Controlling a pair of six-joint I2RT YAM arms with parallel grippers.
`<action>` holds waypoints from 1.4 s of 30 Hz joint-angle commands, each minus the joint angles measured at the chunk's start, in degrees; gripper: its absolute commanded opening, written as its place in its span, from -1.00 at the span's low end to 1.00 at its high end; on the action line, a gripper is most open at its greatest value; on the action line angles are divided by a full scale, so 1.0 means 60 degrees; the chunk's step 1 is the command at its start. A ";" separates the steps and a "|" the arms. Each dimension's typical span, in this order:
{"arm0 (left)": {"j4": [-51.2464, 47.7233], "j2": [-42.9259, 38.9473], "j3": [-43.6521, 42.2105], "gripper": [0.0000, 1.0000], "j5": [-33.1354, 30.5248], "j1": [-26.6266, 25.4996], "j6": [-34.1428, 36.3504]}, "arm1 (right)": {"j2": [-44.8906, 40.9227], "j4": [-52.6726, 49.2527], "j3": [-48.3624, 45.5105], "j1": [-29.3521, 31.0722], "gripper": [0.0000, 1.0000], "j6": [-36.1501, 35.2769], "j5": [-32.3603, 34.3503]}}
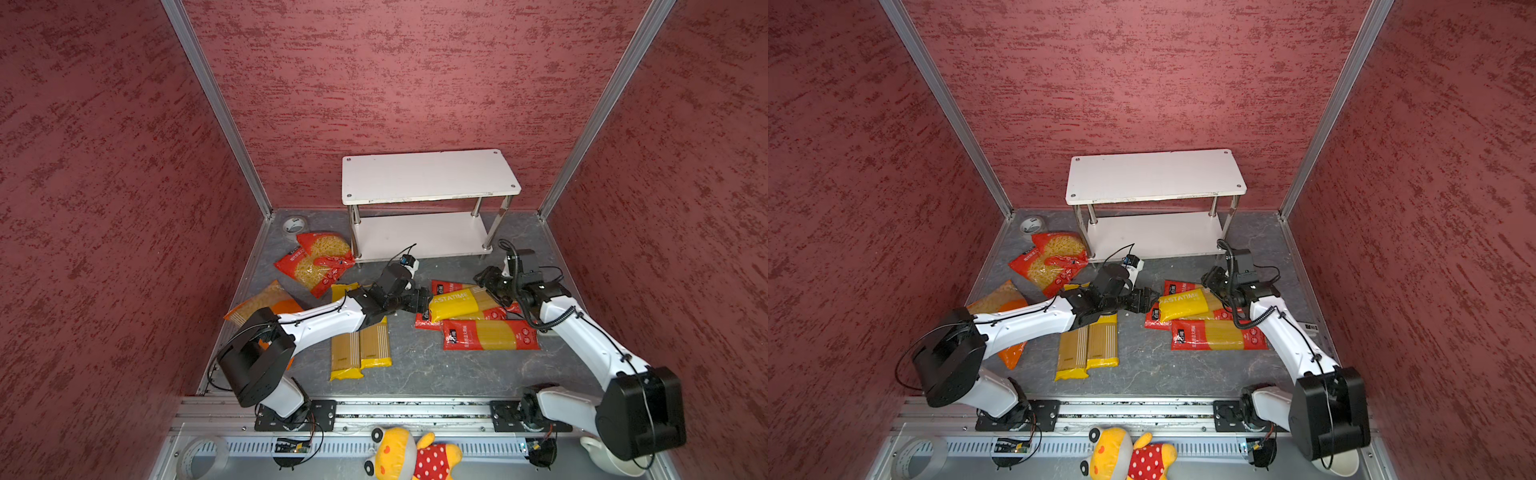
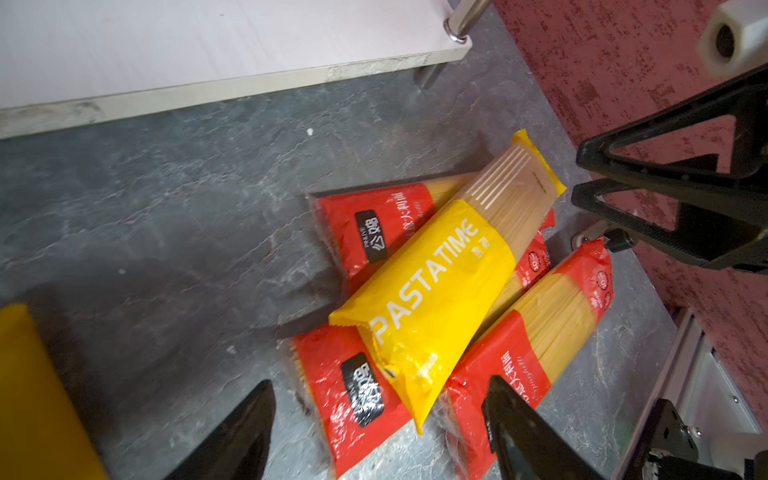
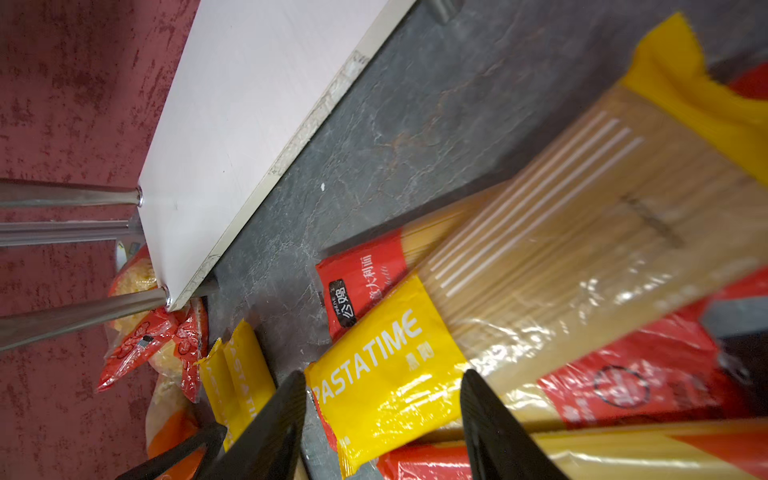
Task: Place and organize the pasta boxes and bags onto the shelf
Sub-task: 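Move both grippers toward the yellow PASTATIME spaghetti pack on the red packs, then grasp the yellow PASTATIME pack's end with the right gripper while left gripper hovers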
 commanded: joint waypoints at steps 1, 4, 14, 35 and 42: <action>0.0268 0.0570 0.0568 0.59 0.0676 -0.0052 0.0578 | -0.0410 -0.1052 -0.0362 -0.0774 0.26 0.0236 -0.0344; 0.0260 0.1039 0.0901 0.59 0.0947 -0.0043 0.0732 | -0.0636 -0.0686 -0.0976 -0.1131 0.27 0.0739 -0.0867; 0.0411 0.2260 0.1645 0.54 0.1638 -0.0054 0.0543 | -0.0539 0.2329 -0.2992 -0.1174 0.28 0.2706 -0.1766; 0.0674 0.3003 0.1592 0.33 0.2230 -0.0262 0.0263 | 0.0377 0.5537 -0.4051 -0.1181 0.19 0.3450 -0.1178; 0.0678 0.3070 0.1599 0.26 0.2302 -0.0288 0.0273 | 0.0657 0.6230 -0.4321 -0.1159 0.08 0.3508 -0.1076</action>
